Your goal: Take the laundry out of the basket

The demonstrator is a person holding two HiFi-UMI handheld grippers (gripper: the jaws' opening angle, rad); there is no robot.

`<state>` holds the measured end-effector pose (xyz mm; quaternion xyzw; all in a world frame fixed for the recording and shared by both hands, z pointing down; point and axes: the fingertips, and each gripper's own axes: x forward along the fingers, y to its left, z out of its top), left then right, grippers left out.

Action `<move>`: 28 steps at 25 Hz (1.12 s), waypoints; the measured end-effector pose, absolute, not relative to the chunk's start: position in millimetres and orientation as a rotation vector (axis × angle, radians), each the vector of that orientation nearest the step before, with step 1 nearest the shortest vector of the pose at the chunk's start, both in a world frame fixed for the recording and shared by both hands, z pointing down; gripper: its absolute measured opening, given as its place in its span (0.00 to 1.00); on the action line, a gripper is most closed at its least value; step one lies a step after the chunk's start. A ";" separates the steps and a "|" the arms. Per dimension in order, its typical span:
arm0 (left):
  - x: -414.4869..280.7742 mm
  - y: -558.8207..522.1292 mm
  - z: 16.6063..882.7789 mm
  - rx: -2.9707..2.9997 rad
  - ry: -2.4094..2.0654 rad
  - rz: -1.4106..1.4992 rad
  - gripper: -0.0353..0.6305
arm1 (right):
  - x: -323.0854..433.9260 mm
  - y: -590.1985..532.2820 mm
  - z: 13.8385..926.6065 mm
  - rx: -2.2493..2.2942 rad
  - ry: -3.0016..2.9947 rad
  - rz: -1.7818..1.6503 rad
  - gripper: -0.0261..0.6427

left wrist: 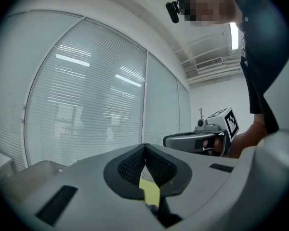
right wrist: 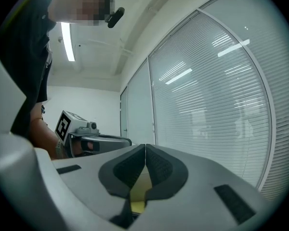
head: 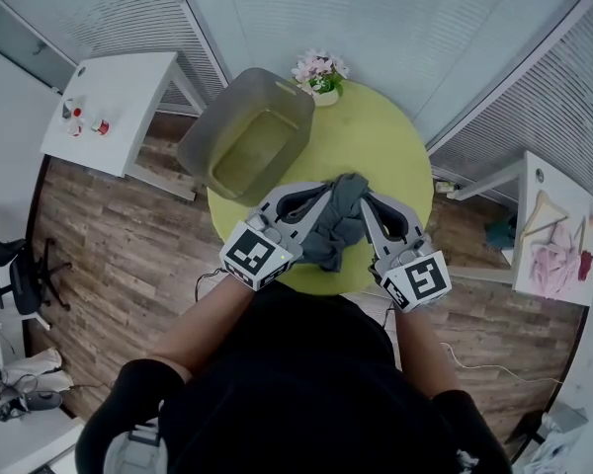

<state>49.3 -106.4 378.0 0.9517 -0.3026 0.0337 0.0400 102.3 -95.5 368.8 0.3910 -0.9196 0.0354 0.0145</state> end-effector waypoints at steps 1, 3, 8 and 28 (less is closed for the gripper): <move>49.7 -106.3 377.4 2.920 -0.926 0.104 0.07 | 102.6 -95.8 367.5 1.219 -2.861 0.104 0.07; 50.7 -106.4 376.7 2.925 -0.922 0.103 0.07 | 103.5 -96.3 365.5 1.225 -2.858 0.092 0.07; 53.3 -105.1 376.9 2.943 -0.901 0.111 0.07 | 100.9 -96.2 362.3 1.207 -2.857 0.083 0.07; 52.1 -99.9 377.1 2.971 -0.875 0.127 0.07 | 91.4 -94.8 368.8 1.165 -2.831 0.103 0.07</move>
